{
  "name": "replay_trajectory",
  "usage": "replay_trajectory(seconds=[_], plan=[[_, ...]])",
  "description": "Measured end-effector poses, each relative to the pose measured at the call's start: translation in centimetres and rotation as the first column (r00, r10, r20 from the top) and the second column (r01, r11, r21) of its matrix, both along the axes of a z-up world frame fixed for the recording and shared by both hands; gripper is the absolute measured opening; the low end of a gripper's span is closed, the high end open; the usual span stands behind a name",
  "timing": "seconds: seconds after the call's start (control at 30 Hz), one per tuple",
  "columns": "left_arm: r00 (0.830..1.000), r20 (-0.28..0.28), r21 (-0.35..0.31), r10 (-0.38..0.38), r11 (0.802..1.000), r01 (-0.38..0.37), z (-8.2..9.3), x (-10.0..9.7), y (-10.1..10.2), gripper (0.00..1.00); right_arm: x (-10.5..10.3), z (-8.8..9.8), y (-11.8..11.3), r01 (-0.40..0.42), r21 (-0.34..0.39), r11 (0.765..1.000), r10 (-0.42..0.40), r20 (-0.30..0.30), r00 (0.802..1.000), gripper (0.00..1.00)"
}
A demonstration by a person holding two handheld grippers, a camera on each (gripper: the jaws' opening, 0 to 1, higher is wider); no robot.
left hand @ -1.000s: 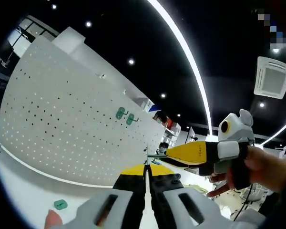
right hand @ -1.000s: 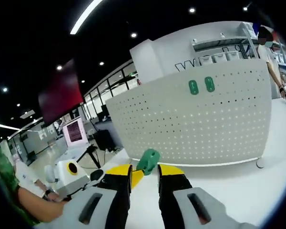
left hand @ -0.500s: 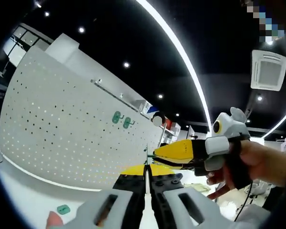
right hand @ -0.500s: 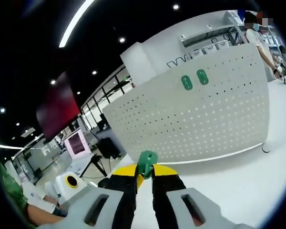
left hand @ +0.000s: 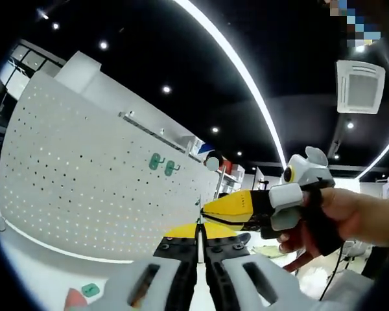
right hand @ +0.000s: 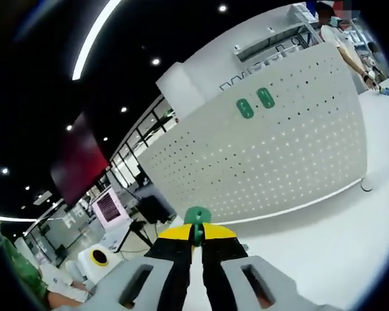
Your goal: Insert the hook assembly into the mounting plate slot until the hook locks in place.
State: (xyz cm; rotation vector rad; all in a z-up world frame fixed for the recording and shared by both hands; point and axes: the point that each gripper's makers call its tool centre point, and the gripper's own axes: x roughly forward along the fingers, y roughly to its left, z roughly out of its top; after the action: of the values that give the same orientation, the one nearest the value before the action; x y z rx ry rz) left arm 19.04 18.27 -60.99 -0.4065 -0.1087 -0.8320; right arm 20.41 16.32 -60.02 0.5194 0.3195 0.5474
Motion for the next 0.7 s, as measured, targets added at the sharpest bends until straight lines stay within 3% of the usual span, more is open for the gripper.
replay_trajectory(seconds=[0.07,0.27,0.43,0.7], plan=[[1.000,0.028,0.036,0.008,0.999,-0.009,-0.07,-0.12,-0.19,0.02,-0.02,-0.06,0.00,0.003,0.016,1.000,-0.003,-0.010,1.000,0.03],[0.999,0.031,0.049,0.008,0.999,-0.010,-0.25,-0.08,-0.20,0.02,-0.04,-0.19,0.03,0.004,0.020,1.000,-0.003,-0.018,1.000,0.02],[0.998,0.059,0.081,0.018,0.996,-0.023,0.07,-0.08,-0.11,0.02,-0.02,0.07,0.18,-0.001,0.019,1.000,0.001,-0.002,1.000,0.02],[0.998,0.060,0.108,0.005,0.994,-0.012,0.32,0.11,-0.11,0.03,0.01,0.40,0.21,-0.002,0.003,1.000,0.002,0.029,1.000,0.02]])
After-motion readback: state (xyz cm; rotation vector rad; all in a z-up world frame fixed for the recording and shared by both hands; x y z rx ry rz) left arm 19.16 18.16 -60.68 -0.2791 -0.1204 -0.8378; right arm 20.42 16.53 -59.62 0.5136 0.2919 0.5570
